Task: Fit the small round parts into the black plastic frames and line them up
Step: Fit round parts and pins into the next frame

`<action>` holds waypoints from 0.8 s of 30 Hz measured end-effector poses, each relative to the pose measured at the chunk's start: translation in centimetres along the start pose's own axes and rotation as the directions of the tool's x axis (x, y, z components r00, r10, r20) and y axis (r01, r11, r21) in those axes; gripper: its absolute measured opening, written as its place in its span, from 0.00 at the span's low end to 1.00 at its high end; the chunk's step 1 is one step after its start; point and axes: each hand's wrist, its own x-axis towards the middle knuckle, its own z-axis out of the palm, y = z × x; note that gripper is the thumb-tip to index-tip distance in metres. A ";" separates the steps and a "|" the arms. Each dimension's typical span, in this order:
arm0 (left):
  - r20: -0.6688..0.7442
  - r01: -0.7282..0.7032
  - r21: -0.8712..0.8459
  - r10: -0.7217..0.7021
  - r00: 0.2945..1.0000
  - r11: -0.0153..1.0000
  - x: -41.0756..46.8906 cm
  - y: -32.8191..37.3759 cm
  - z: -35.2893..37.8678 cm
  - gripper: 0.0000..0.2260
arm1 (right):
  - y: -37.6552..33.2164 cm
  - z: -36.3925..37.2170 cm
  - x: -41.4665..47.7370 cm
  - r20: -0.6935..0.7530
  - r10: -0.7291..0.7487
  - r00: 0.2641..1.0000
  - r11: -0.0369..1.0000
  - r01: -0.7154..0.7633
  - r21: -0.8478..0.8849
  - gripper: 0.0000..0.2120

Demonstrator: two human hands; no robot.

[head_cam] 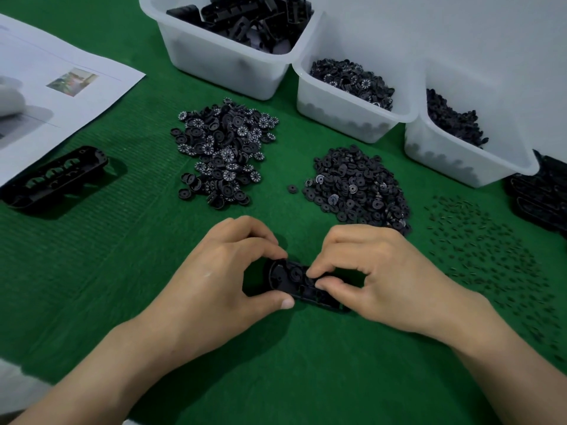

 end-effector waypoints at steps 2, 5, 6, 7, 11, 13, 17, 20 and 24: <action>0.002 -0.002 0.005 0.002 1.000 1.000 0.0 0.0 0.0 0.23 | -0.2 -0.1 0.1 0.031 0.003 1.000 1.000 -0.003 0.000 0.04; 0.002 -0.009 0.008 0.009 1.000 1.000 0.0 -0.1 0.0 0.22 | 0.3 -1.3 1.1 0.084 0.100 0.991 0.987 -0.109 0.119 0.05; 0.002 -0.008 0.007 0.008 1.000 1.000 0.0 -0.1 0.0 0.22 | 0.6 -1.6 1.8 0.031 0.147 0.989 0.980 -0.150 0.128 0.06; 0.004 -0.007 0.006 0.007 1.000 1.000 0.0 0.0 0.0 0.23 | 1.1 -1.6 2.8 -0.049 0.192 0.980 0.978 -0.187 0.095 0.06; 0.002 -0.006 0.002 0.006 1.000 1.000 0.0 0.0 0.0 0.22 | 2.4 0.1 7.0 -0.201 0.286 0.937 0.934 -0.319 -0.160 0.11; -0.003 0.000 -0.005 0.000 1.000 1.000 0.0 0.0 0.0 0.20 | 2.4 0.7 7.9 -0.199 0.292 0.936 0.932 -0.325 -0.160 0.09; -0.004 -0.001 -0.006 0.001 1.000 1.000 0.0 -0.2 0.0 0.20 | 2.2 0.5 7.2 -0.237 0.250 0.939 0.959 -0.274 -0.074 0.03; 0.000 0.000 -0.006 0.000 1.000 1.000 0.0 -0.2 0.0 0.21 | 2.0 0.5 6.4 -0.195 0.250 0.948 0.964 -0.264 -0.047 0.08; 0.001 0.003 -0.004 -0.003 1.000 1.000 0.1 -0.1 0.0 0.21 | 2.0 0.6 6.4 -0.184 0.272 0.944 0.958 -0.283 -0.037 0.09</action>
